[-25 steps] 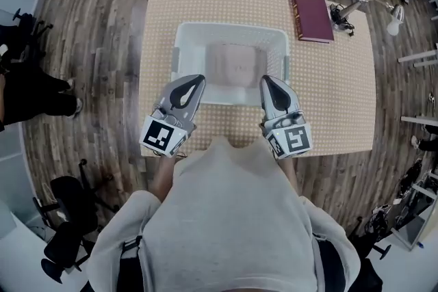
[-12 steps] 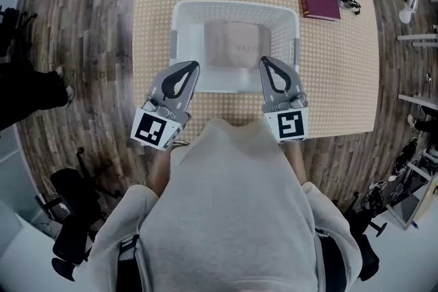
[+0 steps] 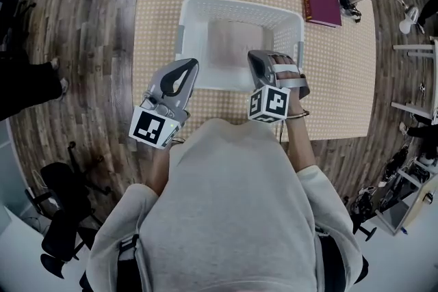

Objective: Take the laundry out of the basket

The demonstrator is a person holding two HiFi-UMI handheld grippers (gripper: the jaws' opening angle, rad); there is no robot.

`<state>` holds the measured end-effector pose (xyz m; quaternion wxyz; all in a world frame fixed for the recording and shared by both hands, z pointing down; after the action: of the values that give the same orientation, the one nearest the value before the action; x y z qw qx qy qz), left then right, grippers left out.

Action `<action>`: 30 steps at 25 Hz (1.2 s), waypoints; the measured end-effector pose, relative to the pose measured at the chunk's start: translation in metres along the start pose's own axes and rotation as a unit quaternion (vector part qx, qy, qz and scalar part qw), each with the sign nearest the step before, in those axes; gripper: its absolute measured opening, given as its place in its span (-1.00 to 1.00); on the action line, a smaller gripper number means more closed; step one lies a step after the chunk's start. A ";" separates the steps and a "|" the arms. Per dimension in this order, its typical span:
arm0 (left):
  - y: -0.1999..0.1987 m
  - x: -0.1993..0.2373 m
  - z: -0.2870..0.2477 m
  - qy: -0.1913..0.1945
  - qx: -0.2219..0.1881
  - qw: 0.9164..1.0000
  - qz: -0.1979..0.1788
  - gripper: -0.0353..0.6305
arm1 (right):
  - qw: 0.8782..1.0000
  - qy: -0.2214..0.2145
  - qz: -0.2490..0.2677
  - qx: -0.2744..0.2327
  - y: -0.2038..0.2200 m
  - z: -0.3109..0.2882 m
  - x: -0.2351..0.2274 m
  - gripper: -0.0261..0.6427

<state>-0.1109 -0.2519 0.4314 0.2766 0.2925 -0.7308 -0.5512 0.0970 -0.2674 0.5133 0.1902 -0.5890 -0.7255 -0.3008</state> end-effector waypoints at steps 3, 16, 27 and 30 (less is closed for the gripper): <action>0.001 0.001 0.005 -0.006 -0.005 1.000 0.004 -0.87 | 0.997 -0.070 -0.017 0.012 -0.002 -0.018 0.001 -0.50; 0.007 0.021 0.032 -0.053 -0.016 0.998 0.025 -0.87 | 0.952 -0.265 0.050 0.142 0.006 -0.151 0.051 0.87; 0.014 0.036 0.035 -0.064 -0.012 0.997 0.037 -0.87 | 0.957 -0.244 0.051 0.151 0.002 -0.173 0.072 0.87; 0.015 0.034 0.028 -0.058 -0.013 0.997 0.039 -0.87 | 0.954 -0.260 0.050 0.140 0.005 -0.177 0.072 0.87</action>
<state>-0.1561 -0.2556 0.4419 0.2584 0.2280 -0.7493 -0.5654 0.0713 -0.3309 0.6922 0.0905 -0.6500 -0.7542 -0.0223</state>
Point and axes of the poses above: the fingertips, and each gripper's own axes: z backward along the fingers, x to its left, y out of its underside, the point moved 8 cm from there along z, backward along the fingers, and after that the axes turned 9 degrees about x, right-handed, at the moved point
